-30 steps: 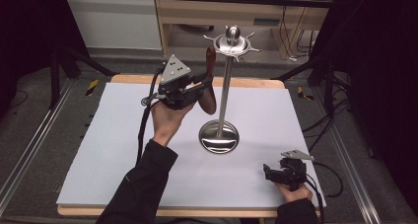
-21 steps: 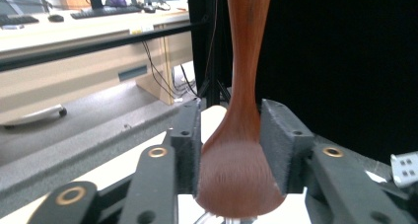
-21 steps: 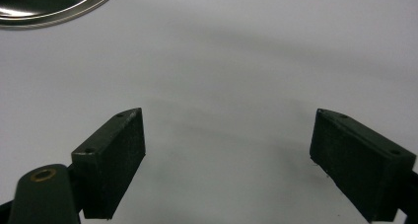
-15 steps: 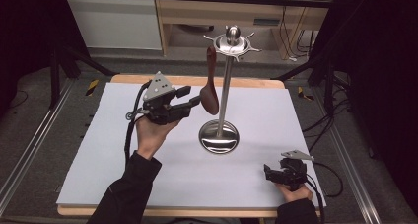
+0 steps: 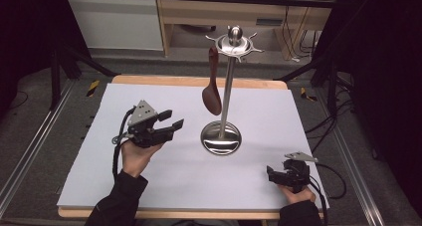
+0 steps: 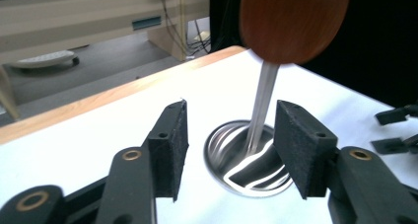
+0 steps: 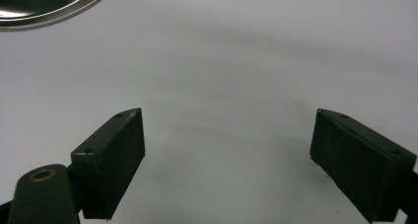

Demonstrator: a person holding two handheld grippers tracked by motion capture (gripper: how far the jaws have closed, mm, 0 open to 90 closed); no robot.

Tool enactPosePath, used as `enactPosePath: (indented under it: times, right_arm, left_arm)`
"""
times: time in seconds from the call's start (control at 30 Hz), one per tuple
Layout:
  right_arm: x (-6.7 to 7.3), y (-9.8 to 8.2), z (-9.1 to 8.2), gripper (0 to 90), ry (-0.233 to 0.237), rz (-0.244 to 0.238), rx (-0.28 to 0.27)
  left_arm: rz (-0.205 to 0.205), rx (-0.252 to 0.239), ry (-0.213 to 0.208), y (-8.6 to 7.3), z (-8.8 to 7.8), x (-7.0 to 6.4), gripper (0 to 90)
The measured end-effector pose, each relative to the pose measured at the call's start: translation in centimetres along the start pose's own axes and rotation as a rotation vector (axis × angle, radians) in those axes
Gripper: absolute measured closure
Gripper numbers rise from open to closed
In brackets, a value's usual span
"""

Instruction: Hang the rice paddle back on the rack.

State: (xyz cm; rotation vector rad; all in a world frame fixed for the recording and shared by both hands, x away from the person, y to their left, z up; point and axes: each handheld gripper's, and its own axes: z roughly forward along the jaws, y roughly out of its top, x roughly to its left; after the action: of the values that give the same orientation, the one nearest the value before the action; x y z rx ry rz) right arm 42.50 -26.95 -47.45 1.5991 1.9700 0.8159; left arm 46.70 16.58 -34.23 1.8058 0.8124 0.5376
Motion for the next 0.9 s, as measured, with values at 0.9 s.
enactPosePath:
  times: [0.9]
  right_arm:
    - [-0.2, -0.2, 0.0, 12.1, -0.007, 0.027, 0.008]
  left_arm:
    - [-0.068, 0.152, 0.159, -10.3, -3.1, 4.1, 33.9]
